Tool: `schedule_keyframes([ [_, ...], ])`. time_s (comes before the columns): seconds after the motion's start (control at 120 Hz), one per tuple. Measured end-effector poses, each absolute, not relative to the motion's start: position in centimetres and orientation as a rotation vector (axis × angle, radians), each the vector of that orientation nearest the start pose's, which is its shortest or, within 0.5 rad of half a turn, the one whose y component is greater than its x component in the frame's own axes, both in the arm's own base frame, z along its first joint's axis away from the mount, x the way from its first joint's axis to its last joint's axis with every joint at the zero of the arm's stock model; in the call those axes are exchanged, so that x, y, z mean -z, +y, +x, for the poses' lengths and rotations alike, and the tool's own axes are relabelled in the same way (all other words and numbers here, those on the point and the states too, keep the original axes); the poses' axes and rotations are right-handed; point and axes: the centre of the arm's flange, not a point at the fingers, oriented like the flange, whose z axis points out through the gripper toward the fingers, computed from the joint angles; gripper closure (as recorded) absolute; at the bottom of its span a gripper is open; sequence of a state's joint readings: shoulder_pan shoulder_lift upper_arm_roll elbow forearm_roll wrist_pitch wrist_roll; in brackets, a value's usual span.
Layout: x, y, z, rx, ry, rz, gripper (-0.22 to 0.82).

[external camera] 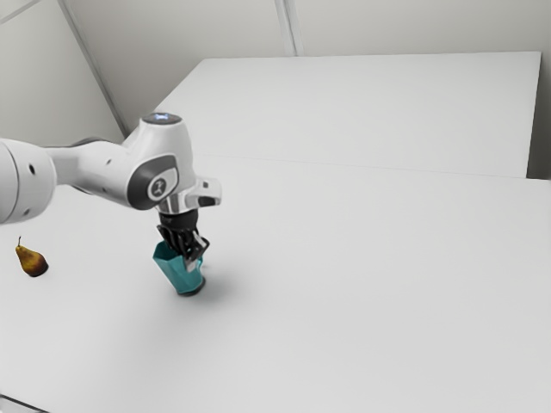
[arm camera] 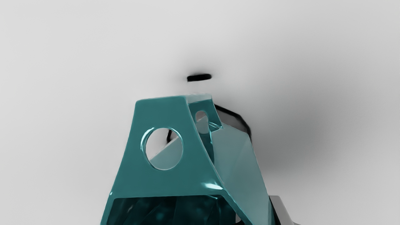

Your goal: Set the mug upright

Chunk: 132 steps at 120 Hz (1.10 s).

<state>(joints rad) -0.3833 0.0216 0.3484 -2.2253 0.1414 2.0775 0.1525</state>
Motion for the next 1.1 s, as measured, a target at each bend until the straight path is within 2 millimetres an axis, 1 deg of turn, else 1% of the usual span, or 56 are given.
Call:
schedule_keyframes([
  [0.233, -34.0, -2.4, 50.4, -0.277, 0.41, -2.975, 0.77],
  [0.383, -33.9, -2.3, 50.4, -0.276, 0.398, -2.983, 0.45],
  [0.433, -34.0, -2.1, 50.5, -0.272, 0.394, -2.983, 0.35],
  [0.508, -34.5, -1.7, 50.6, -0.256, 0.387, -2.984, 0.25],
  [0.6, -35.0, -1.3, 50.7, -0.238, 0.376, -2.988, 0.16],
  [0.733, -36.8, -0.9, 50.8, -0.183, 0.347, -3.02, 0.09],
  [0.908, -39.9, -0.9, 50.9, -0.096, 0.268, -3.119, 0.04],
  [1.033, -43.6, -1.6, 52.4, -0.013, 0.275, -3.128, 0.02],
  [1.1, -45.8, -1.6, 53.3, 0.036, 0.289, -3.11, 0.02],
])
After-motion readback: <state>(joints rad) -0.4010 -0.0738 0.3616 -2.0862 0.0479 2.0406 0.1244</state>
